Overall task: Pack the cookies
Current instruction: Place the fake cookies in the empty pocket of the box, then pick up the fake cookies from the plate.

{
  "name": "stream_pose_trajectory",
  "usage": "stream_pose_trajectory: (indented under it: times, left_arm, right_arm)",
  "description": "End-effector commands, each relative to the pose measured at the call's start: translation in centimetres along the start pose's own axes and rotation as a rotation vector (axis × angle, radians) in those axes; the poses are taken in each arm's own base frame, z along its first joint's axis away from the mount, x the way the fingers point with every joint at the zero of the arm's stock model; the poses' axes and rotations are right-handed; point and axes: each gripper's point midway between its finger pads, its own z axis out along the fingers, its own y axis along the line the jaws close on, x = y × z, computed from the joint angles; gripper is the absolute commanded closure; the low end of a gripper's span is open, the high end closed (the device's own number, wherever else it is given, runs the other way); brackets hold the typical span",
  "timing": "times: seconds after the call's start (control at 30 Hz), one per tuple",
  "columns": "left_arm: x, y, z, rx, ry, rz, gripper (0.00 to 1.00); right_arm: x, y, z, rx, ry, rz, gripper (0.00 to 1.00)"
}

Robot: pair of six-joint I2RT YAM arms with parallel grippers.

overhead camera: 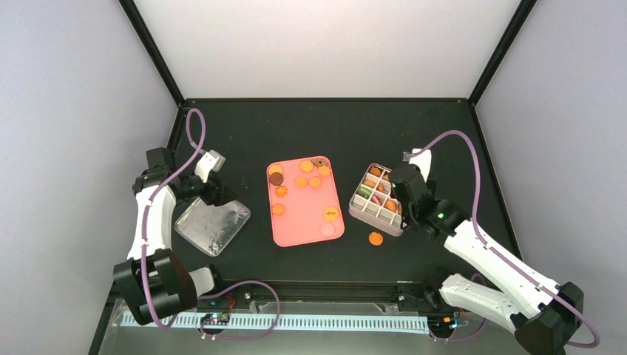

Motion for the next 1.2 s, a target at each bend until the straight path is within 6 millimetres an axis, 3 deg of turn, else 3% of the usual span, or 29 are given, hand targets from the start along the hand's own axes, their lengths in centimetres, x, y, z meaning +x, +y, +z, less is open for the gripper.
stream_pose_trajectory:
  times: [0.0, 0.27, 0.43, 0.63, 0.97, 1.17]
  left_arm:
    - [-0.6, 0.2, -0.5, -0.007, -0.005, 0.026, 0.23]
    - [-0.2, 0.6, 0.0, 0.003, 0.004, -0.007, 0.24]
    - [0.0, 0.8, 0.3, 0.014, 0.000, -0.030, 0.24]
    - [0.1, 0.6, 0.4, 0.022, -0.003, -0.042, 0.25]
    - [0.2, 0.5, 0.3, 0.020, 0.004, -0.046, 0.26]
    - [0.3, 0.2, 0.1, 0.021, 0.013, -0.029, 0.25]
  right_arm:
    - [0.6, -0.5, 0.6, 0.033, 0.026, -0.009, 0.73]
    - [-3.5, -1.1, -2.0, -0.027, -0.066, 0.045, 0.73]
    - [-4.8, -0.1, -3.4, -0.135, -0.087, 0.077, 0.73]
    - [-4.8, 2.3, -3.4, -0.243, -0.066, 0.101, 0.73]
    - [-5.4, 11.1, -3.4, -0.376, -0.046, -0.017, 0.73]
    - [-4.5, 9.8, -2.9, -0.324, -0.051, 0.023, 0.72]
